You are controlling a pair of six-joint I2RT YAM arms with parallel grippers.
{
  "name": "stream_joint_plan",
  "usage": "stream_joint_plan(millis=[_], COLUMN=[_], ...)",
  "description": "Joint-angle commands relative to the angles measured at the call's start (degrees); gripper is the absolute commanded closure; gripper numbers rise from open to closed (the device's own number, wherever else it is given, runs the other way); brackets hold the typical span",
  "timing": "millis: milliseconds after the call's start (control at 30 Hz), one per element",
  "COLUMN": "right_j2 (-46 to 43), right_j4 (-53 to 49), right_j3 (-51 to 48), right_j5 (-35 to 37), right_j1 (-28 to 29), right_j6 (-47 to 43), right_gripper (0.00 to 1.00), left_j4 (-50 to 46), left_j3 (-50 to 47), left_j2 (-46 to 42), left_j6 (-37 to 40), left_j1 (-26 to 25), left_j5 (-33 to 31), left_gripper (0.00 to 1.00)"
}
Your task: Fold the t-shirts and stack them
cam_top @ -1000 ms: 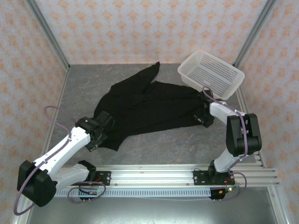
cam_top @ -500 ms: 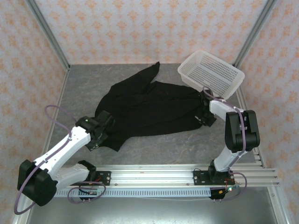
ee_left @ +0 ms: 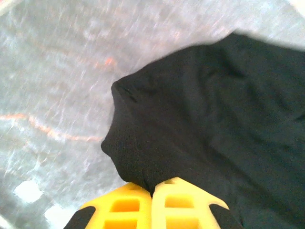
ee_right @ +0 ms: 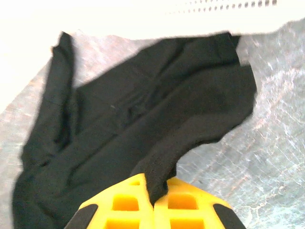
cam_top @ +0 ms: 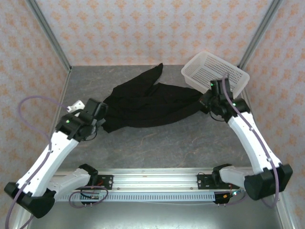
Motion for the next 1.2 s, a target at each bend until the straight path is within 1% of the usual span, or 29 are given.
stream_joint_plan(millis=[0,133,200,300,467,600,667,700,733,833,900,1000,1033,1100,1167], right_j2=[-4.50,-11.71,-15.19,-17.13,-14.33,-6.94,-1.79,1.24,4.12,13.09,19.55,29.41,32.52,37.82,43.37], right_j4=[-3.66,-1.07,0.86,3.10,8.53,11.84,15.09,16.69,17.85,24.52,27.93,29.98,30.31,28.47,25.20], right_j3=[3.44,6.08,7.04,9.75,14.75,17.53,17.76,18.14,18.59,19.57,22.59,31.63,35.82,45.59,57.77], right_j5=[0.74,-1.35,-2.72,-5.95,-10.37,-12.04,-14.50,-15.92,-16.83,-20.04,-21.77,-23.56,-24.05,-23.85,-23.29], right_j1=[0.02,0.05,0.08,0.09,0.09,0.05,0.06,0.03,0.07,0.05,0.00,-0.31,-0.63,-1.32,-2.37], right_j6=[-0.72,-3.17,-4.23,-4.99,-2.52,0.21,2.02,3.00,3.86,6.22,6.80,6.52,6.48,6.15,5.41], right_gripper=[1.00,1.00,1.00,1.00,1.00,1.00,1.00,1.00,1.00,1.00,1.00,1.00,1.00,1.00,1.00], left_j4=[-0.83,1.34,3.61,6.09,9.64,11.56,9.79,9.09,8.64,8.48,9.37,9.72,9.59,8.91,8.23], left_j3=[4.81,8.22,10.51,16.57,30.37,37.26,40.11,41.16,41.95,43.95,46.48,53.86,57.90,67.02,78.82], left_j2=[-4.69,-12.50,-16.02,-17.05,-11.11,-2.08,3.76,7.21,10.21,19.65,25.67,34.79,37.42,41.77,45.61], left_j6=[1.79,3.51,5.98,10.37,17.07,19.44,18.70,18.62,18.24,15.50,16.30,18.75,19.42,20.95,22.68], left_j1=[0.48,0.48,0.48,0.48,0.48,0.48,0.68,1.49,3.34,13.24,17.45,22.32,23.98,25.99,27.63], left_j5=[-8.59,-13.08,-15.44,-17.63,-18.85,-19.30,-18.93,-17.54,-14.89,-0.67,3.93,9.26,10.93,12.02,12.81], left_gripper=[1.00,1.00,1.00,1.00,1.00,1.00,1.00,1.00,1.00,1.00,1.00,1.00,1.00,1.00,1.00])
